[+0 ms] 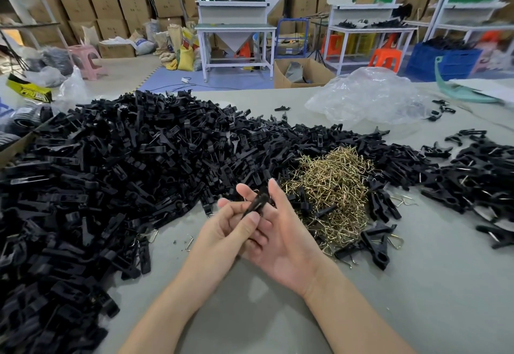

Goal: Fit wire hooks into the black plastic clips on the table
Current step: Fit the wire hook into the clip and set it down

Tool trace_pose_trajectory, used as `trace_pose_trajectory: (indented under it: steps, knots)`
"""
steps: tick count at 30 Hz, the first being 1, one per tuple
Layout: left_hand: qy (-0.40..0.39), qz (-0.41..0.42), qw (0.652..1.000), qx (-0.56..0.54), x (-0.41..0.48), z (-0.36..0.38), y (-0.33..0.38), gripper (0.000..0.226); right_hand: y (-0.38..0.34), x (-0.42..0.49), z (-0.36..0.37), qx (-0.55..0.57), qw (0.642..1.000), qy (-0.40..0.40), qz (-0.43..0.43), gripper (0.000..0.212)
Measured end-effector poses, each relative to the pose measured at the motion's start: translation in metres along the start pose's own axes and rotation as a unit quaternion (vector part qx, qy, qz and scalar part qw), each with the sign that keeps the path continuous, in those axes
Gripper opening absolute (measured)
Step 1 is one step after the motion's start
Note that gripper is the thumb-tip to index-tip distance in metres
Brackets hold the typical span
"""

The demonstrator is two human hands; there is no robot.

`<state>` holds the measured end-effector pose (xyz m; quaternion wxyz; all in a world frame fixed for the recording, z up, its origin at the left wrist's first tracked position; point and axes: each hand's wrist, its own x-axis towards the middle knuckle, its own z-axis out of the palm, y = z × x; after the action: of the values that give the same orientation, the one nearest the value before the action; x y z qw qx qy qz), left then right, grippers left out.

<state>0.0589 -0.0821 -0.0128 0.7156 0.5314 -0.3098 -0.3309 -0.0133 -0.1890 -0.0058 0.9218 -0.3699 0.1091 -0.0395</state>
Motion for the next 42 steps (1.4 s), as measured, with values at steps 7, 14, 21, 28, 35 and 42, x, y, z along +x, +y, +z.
trace_pose_trajectory:
  steps: [7,14,21,28,35,42]
  knots:
    - [0.025,0.021,0.999,0.026,-0.001,-0.002,0.001,0.028,0.007,-0.004,0.007,-0.142,0.981,0.044,-0.125,0.035]
    - [0.036,0.023,0.998,0.048,-0.005,0.002,-0.001,0.037,-0.033,-0.045,-0.002,-0.258,0.915,0.191,-0.245,0.032]
    - [0.071,0.009,0.997,0.031,-0.002,0.004,-0.005,0.04,-0.196,-0.111,-0.074,-0.004,0.895,0.294,-0.335,0.085]
    - [0.108,0.04,0.986,0.12,-0.008,0.015,-0.005,0.03,-0.107,-0.09,-0.05,-0.186,0.896,0.291,-0.278,0.019]
    - [0.216,0.1,0.736,0.634,-0.017,-0.008,-0.017,0.047,0.002,-0.041,0.01,-0.617,0.682,0.218,-0.327,0.039]
    - [0.125,0.069,0.759,0.636,-0.009,-0.031,-0.015,0.029,0.024,-0.018,-0.008,-0.786,0.525,0.233,-0.229,0.045]
